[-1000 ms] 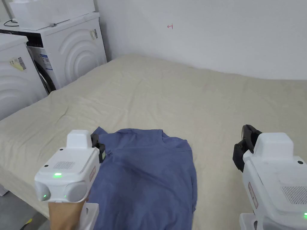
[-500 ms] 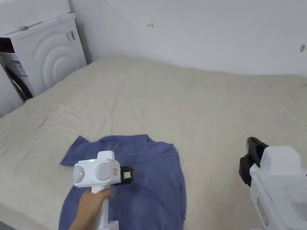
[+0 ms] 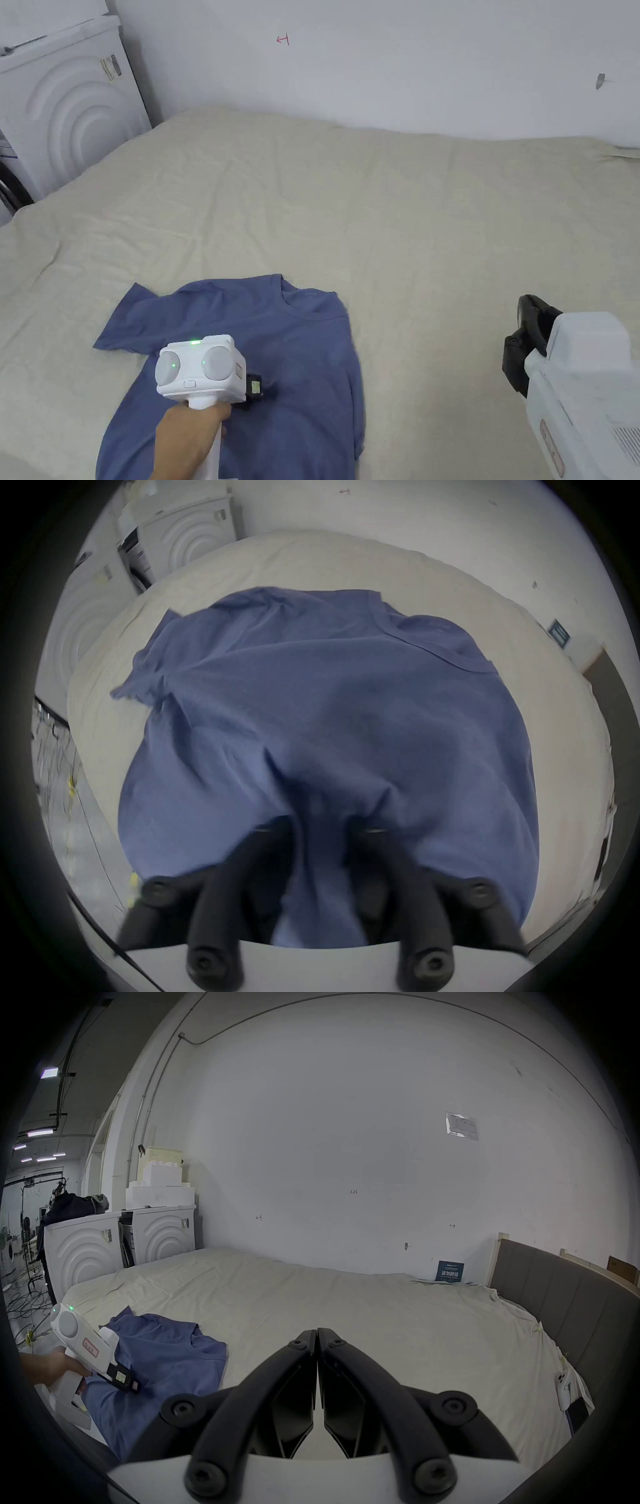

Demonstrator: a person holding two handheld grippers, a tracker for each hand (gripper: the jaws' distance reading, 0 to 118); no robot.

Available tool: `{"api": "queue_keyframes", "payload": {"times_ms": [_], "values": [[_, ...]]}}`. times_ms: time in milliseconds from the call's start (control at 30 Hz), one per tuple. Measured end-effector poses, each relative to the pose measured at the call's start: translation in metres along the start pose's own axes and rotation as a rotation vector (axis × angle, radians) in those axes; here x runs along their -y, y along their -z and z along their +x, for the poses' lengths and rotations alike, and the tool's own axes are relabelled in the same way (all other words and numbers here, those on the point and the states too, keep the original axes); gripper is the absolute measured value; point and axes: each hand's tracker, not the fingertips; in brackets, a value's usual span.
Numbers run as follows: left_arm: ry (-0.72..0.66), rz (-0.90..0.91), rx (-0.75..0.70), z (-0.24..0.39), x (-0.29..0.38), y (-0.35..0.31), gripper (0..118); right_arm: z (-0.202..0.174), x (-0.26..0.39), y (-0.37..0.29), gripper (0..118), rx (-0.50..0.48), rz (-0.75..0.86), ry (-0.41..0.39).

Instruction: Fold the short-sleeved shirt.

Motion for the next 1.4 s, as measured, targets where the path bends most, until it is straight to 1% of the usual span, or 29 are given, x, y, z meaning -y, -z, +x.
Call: {"api": "queue_keyframes", "payload": {"times_ms": [33, 100, 133, 200, 333, 367, 467, 533, 600, 700, 800, 1000, 1167, 1267, 1400], "values": [[0.057, 0.008, -0.01, 0.003, 0.002, -0.001, 0, 0.001, 0.001, -0.001, 1, 0.001, -0.001, 0.004], [0.117, 0.025, -0.047, 0.0, 0.005, 0.004, 0, 0.005, 0.001, -0.004, 1, 0.004, 0.0, 0.01], [0.113, 0.03, -0.012, -0.002, 0.008, 0.001, 0, 0.007, 0.001, -0.005, 1, 0.006, 0.002, 0.013], [0.089, 0.057, 0.017, -0.008, 0.011, -0.009, 0, 0.011, 0.001, -0.009, 1, 0.009, 0.003, 0.021], [-0.042, 0.14, 0.174, -0.027, 0.016, -0.044, 0, 0.02, -0.001, -0.017, 1, 0.02, 0.011, 0.027], [-0.07, 0.156, 0.203, -0.043, 0.005, -0.034, 0, 0.023, -0.001, -0.019, 1, 0.024, 0.014, 0.029], [-0.134, 0.204, 0.3, -0.054, 0.004, -0.06, 0, 0.032, -0.002, -0.027, 1, 0.039, 0.025, 0.043], [-0.141, 0.232, 0.35, -0.053, 0.002, -0.072, 0, 0.039, -0.003, -0.032, 1, 0.051, 0.031, 0.054], [-0.117, 0.263, 0.388, -0.043, -0.002, -0.086, 0, 0.046, -0.003, -0.037, 1, 0.066, 0.035, 0.063], [-0.069, 0.313, 0.449, -0.014, -0.012, -0.103, 0, 0.057, -0.005, -0.045, 1, 0.091, 0.042, 0.073], [-0.032, 0.349, 0.552, 0.018, -0.031, -0.124, 0, 0.069, -0.006, -0.056, 1, 0.121, 0.054, 0.077], [0.111, 0.38, 0.684, 0.104, -0.059, -0.147, 0, 0.097, -0.008, -0.08, 1, 0.195, 0.079, 0.084], [0.243, 0.387, 0.768, 0.187, -0.06, -0.173, 0, 0.123, -0.008, -0.098, 1, 0.268, 0.088, 0.087], [0.287, 0.376, 0.84, 0.224, -0.062, -0.185, 0, 0.137, -0.007, -0.108, 1, 0.311, 0.093, 0.089], [0.351, 0.375, 0.898, 0.271, -0.057, -0.2, 0, 0.154, -0.006, -0.121, 1, 0.357, 0.098, 0.094]]}}
